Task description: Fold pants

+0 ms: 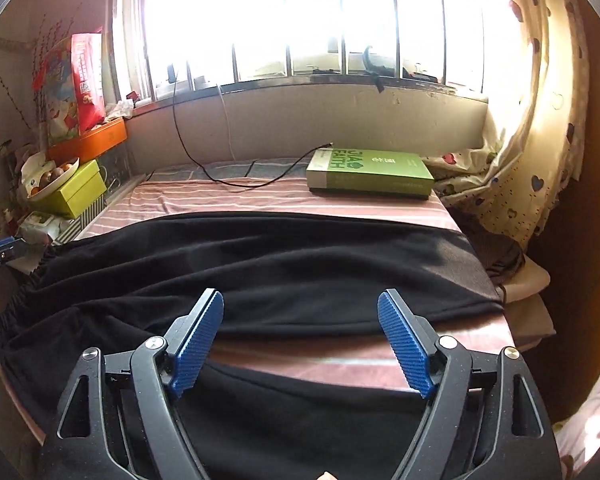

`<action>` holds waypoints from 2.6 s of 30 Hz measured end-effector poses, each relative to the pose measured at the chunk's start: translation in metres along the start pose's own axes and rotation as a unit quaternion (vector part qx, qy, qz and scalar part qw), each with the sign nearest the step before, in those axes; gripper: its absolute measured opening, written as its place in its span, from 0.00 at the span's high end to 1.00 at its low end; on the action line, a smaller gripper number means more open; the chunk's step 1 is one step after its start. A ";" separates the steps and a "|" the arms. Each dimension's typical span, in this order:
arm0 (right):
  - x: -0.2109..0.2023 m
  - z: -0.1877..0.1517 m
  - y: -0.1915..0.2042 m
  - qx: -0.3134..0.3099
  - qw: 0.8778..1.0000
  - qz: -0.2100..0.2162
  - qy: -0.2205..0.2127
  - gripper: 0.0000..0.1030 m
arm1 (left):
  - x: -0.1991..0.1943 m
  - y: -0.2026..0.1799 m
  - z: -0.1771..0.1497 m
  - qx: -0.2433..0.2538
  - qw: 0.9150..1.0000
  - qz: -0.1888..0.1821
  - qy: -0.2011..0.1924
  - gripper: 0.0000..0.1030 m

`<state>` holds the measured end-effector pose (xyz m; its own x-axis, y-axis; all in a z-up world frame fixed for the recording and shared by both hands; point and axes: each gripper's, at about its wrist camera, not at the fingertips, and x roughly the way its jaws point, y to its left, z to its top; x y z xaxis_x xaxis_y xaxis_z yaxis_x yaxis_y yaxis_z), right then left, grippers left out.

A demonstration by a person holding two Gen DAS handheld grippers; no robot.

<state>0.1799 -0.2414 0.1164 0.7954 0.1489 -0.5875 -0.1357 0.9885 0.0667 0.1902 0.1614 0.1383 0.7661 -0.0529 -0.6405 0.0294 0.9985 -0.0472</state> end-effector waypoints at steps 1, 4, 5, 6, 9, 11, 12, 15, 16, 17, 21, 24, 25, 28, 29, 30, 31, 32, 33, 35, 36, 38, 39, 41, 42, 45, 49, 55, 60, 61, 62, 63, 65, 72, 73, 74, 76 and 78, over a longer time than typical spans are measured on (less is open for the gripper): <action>0.007 0.005 0.005 -0.006 1.000 0.007 0.000 0.22 | 0.005 0.010 0.006 -0.005 1.000 0.011 0.001 0.05; 0.031 0.024 0.021 -0.015 0.999 0.033 -0.002 0.22 | 0.016 0.036 0.019 -0.013 0.999 0.048 0.000 0.05; 0.041 0.031 0.027 -0.019 0.999 0.043 -0.004 0.22 | 0.021 0.044 0.023 -0.013 0.999 0.051 -0.002 0.05; 0.050 0.037 0.033 -0.024 0.998 0.052 -0.004 0.22 | 0.030 0.056 0.029 -0.022 0.999 0.043 0.008 0.05; 0.079 0.055 0.050 -0.056 0.996 0.072 0.010 0.22 | 0.051 0.074 0.038 -0.032 0.998 0.034 0.030 0.05; 0.095 0.065 0.058 -0.068 0.994 0.087 0.016 0.22 | 0.063 0.073 0.041 -0.012 0.999 0.028 0.035 0.05; 0.103 0.070 0.060 -0.069 0.993 0.097 0.021 0.22 | 0.069 0.073 0.043 -0.008 0.999 0.013 0.038 0.05; 0.129 0.081 0.062 -0.077 0.989 0.119 0.040 0.22 | 0.087 0.066 0.047 -0.002 0.998 -0.028 0.060 0.05; 0.139 0.085 0.062 -0.082 0.988 0.124 0.049 0.22 | 0.094 0.066 0.048 0.002 0.997 -0.029 0.066 0.05; 0.148 0.088 0.063 -0.087 0.986 0.127 0.058 0.22 | 0.102 0.065 0.051 0.009 0.997 -0.033 0.072 0.05; 0.189 0.092 0.064 -0.109 0.982 0.126 0.091 0.22 | 0.137 0.063 0.055 0.034 0.993 -0.043 0.101 0.05; 0.214 0.093 0.071 -0.123 0.974 0.149 0.116 0.22 | 0.164 0.062 0.052 0.055 0.988 -0.045 0.134 0.05; 0.222 0.092 0.074 -0.130 0.971 0.157 0.126 0.22 | 0.170 0.062 0.050 0.064 0.987 -0.042 0.142 0.05; 0.239 0.090 0.086 -0.167 0.962 0.168 0.139 0.22 | 0.186 0.062 0.046 0.091 0.983 -0.026 0.159 0.05; 0.245 0.089 0.089 -0.175 0.958 0.178 0.145 0.22 | 0.190 0.064 0.045 0.093 0.982 -0.032 0.163 0.05; 0.251 0.089 0.091 -0.180 0.954 0.187 0.150 0.22 | 0.194 0.065 0.045 0.091 0.981 -0.034 0.169 0.05; 0.257 0.090 0.093 -0.181 0.953 0.188 0.152 0.22 | 0.199 0.067 0.044 0.089 0.980 -0.035 0.177 0.05; 0.264 0.090 0.093 -0.178 0.953 0.188 0.155 0.22 | 0.204 0.069 0.043 0.087 0.979 -0.038 0.182 0.05; 0.271 0.091 0.093 -0.176 0.952 0.191 0.161 0.22 | 0.211 0.069 0.042 0.088 0.977 -0.041 0.190 0.05; 0.284 0.090 0.096 -0.185 0.948 0.194 0.174 0.22 | 0.218 0.068 0.041 0.095 0.975 -0.042 0.197 0.05; 0.289 0.088 0.097 -0.192 0.944 0.197 0.181 0.22 | 0.221 0.068 0.041 0.097 0.974 -0.046 0.199 0.05; 0.295 0.084 0.100 -0.201 0.932 0.221 0.203 0.22 | 0.228 0.068 0.041 0.094 0.971 -0.055 0.215 0.05; 0.295 0.082 0.102 -0.207 0.926 0.234 0.209 0.22 | 0.230 0.069 0.040 0.091 0.969 -0.063 0.222 0.05; 0.295 0.077 0.108 -0.233 0.918 0.241 0.214 0.22 | 0.233 0.072 0.041 0.081 0.967 -0.075 0.229 0.05; 0.295 0.076 0.111 -0.247 0.916 0.237 0.211 0.22 | 0.234 0.073 0.041 0.077 0.967 -0.079 0.230 0.05; 0.296 0.075 0.115 -0.261 0.913 0.233 0.212 0.22 | 0.234 0.071 0.041 0.085 0.966 -0.082 0.228 0.05; 0.294 0.073 0.120 -0.271 0.912 0.228 0.206 0.28 | 0.235 0.068 0.044 0.085 0.967 -0.084 0.225 0.08; 0.282 0.075 0.114 -0.251 0.920 0.234 0.192 0.77 | 0.230 0.057 0.047 0.097 0.964 -0.111 0.220 0.37; 0.274 0.081 0.113 -0.225 0.931 0.230 0.172 0.86 | 0.229 0.053 0.050 0.094 0.965 -0.116 0.217 0.70; 0.272 0.083 0.112 -0.221 0.933 0.230 0.167 0.87 | 0.229 0.051 0.050 0.095 0.965 -0.113 0.215 0.71; 0.270 0.085 0.112 -0.219 0.935 0.227 0.161 0.87 | 0.229 0.051 0.050 0.094 0.966 -0.111 0.212 0.75; 0.268 0.086 0.113 -0.219 0.937 0.224 0.156 0.88 | 0.228 0.050 0.051 0.091 0.968 -0.110 0.206 0.81; 0.268 0.088 0.114 -0.222 0.939 0.214 0.151 0.88 | 0.229 0.050 0.055 0.087 0.970 -0.111 0.198 0.84; 0.272 0.083 0.113 -0.225 0.937 0.213 0.160 0.88 | 0.226 0.043 0.053 0.100 0.963 -0.136 0.212 0.84; 0.273 0.083 0.112 -0.223 0.937 0.213 0.161 0.88 | 0.221 0.047 0.053 0.093 0.962 -0.149 0.208 0.82; 0.273 0.083 0.111 -0.219 0.938 0.215 0.162 0.88 | 0.217 0.052 0.053 0.085 0.962 -0.156 0.206 0.73; 0.276 0.083 0.110 -0.211 0.939 0.217 0.166 0.88 | 0.206 0.062 0.054 0.076 0.963 -0.165 0.201 0.64; 0.277 0.081 0.111 -0.213 0.939 0.214 0.165 0.88 | 0.198 0.070 0.051 0.083 0.961 -0.160 0.208 0.57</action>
<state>0.4328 -0.0879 0.0268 0.3978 0.4433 -0.8033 -0.6808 0.7296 0.0655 0.3766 0.2214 0.0478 0.3785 -0.3263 -0.8662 0.3496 0.9169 -0.1926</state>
